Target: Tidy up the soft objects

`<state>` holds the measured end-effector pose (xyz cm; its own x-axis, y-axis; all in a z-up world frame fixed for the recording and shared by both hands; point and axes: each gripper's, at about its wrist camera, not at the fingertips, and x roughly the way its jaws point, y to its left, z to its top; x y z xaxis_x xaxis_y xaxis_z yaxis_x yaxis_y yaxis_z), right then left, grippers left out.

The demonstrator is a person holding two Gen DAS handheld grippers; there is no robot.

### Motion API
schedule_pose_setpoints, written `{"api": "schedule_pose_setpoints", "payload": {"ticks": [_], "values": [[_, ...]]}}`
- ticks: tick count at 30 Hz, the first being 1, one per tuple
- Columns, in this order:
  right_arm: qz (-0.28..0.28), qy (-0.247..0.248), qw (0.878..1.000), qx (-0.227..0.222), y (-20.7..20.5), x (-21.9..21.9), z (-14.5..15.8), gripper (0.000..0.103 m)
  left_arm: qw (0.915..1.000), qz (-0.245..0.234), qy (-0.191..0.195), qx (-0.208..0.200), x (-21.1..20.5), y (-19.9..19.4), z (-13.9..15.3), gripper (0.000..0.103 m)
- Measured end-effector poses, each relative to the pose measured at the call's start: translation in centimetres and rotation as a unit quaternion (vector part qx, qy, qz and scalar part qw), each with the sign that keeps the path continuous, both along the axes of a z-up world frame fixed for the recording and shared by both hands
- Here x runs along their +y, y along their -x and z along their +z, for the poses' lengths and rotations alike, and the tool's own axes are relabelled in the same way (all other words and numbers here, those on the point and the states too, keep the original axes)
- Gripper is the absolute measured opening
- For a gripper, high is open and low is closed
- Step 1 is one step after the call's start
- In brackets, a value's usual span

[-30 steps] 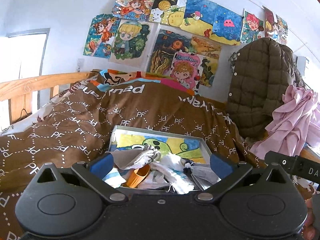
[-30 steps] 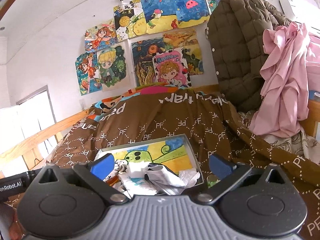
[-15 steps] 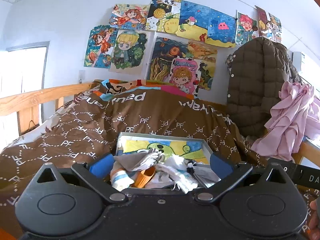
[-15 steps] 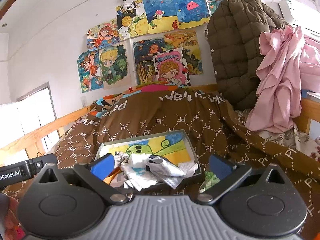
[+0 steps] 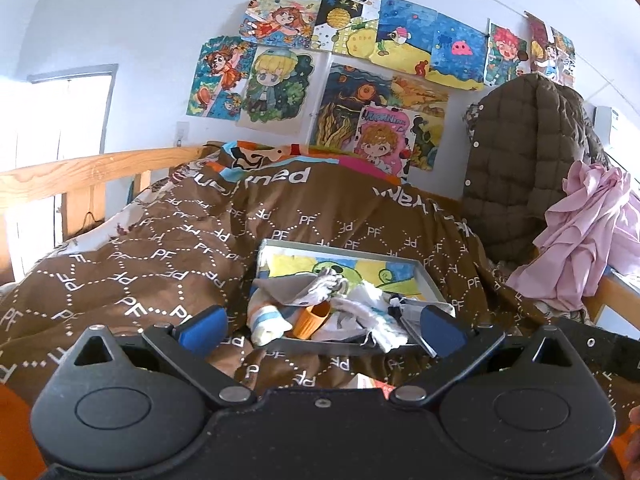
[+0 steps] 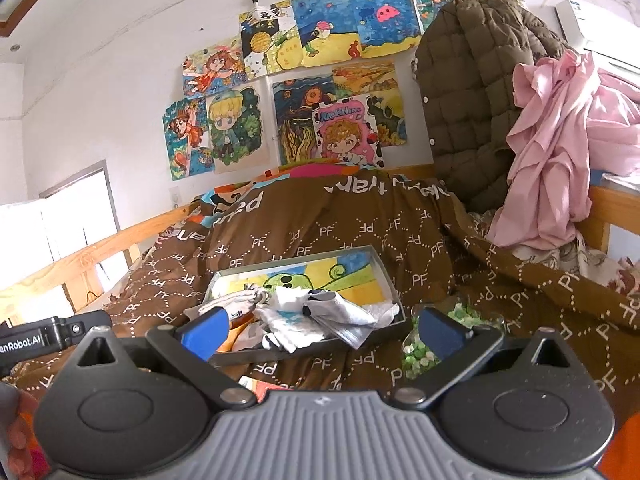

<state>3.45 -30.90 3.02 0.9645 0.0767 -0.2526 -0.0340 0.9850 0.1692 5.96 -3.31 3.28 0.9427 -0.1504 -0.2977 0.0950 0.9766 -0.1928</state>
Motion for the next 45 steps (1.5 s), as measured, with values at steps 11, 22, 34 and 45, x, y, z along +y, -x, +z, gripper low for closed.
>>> {"api": "schedule_pose_setpoints", "payload": {"ticks": [11,22,34,45], "values": [[0.01,0.02,1.0,-0.007,2.0,1.5,-0.3,0.103,0.9993,0.005,-0.038,-0.006,0.2,2.9,-0.7,0.102],[0.012,0.013,1.0,0.016,3.1,2.2,-1.1,0.103,0.9985,0.011,-0.032,0.043,0.6,4.6,-2.4,0.102],[0.004,0.025,0.998,0.054,4.0,3.8,-2.2,0.103,0.9975,0.024,-0.043,0.051,0.9,5.9,-3.0,0.102],[0.0,0.049,0.996,0.078,3.2,4.5,-2.9,0.103,0.9939,0.047,-0.08,0.06,0.6,5.6,-3.7,0.102]]}}
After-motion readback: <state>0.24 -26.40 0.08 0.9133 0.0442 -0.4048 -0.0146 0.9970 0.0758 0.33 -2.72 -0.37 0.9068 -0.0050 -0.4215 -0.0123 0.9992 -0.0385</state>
